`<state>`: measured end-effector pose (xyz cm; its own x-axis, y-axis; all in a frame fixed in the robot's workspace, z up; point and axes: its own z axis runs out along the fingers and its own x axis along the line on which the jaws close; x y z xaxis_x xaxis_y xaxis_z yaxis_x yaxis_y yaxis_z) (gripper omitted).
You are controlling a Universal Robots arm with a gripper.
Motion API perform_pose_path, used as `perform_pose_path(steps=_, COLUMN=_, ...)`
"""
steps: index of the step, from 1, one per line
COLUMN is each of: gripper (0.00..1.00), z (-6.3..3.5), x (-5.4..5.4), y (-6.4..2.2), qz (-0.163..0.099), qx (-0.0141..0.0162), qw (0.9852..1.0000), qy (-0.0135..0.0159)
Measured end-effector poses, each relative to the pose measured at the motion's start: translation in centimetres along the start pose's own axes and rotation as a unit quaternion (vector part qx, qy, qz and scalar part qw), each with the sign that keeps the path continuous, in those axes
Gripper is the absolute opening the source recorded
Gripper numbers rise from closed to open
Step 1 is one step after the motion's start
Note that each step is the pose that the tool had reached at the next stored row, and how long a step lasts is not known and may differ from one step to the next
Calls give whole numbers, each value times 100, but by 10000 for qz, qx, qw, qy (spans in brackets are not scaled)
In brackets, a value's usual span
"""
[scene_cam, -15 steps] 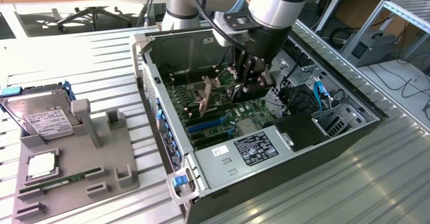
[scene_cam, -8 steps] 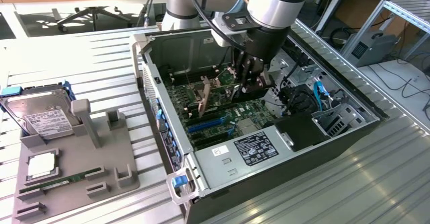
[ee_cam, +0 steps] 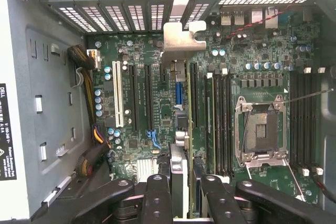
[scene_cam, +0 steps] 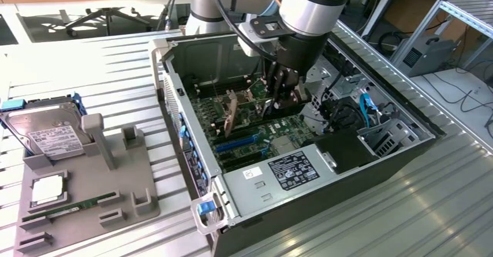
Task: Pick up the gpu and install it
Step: 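Insert the gpu into the slot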
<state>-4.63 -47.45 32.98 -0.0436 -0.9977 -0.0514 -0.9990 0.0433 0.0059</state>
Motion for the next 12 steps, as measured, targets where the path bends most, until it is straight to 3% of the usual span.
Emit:
perform_pose_path(steps=6, gripper=27, z=5, x=13, y=22, qz=0, qx=0, qw=10000, qy=0)
perform_pose_path(steps=8, gripper=27, z=50, x=21, y=49, qz=1, qx=0, qw=10000, qy=1)
perform_pose_path(steps=10, gripper=27, z=89, x=29, y=174, qz=0, qx=0, qw=10000, qy=3)
perform_pose_path(steps=11, gripper=27, z=128, x=32, y=193, qz=0, qx=0, qw=10000, qy=6)
perform_pose_path(steps=12, gripper=27, z=183, x=-8, y=198, qz=0, qx=3, qw=10000, qy=59)
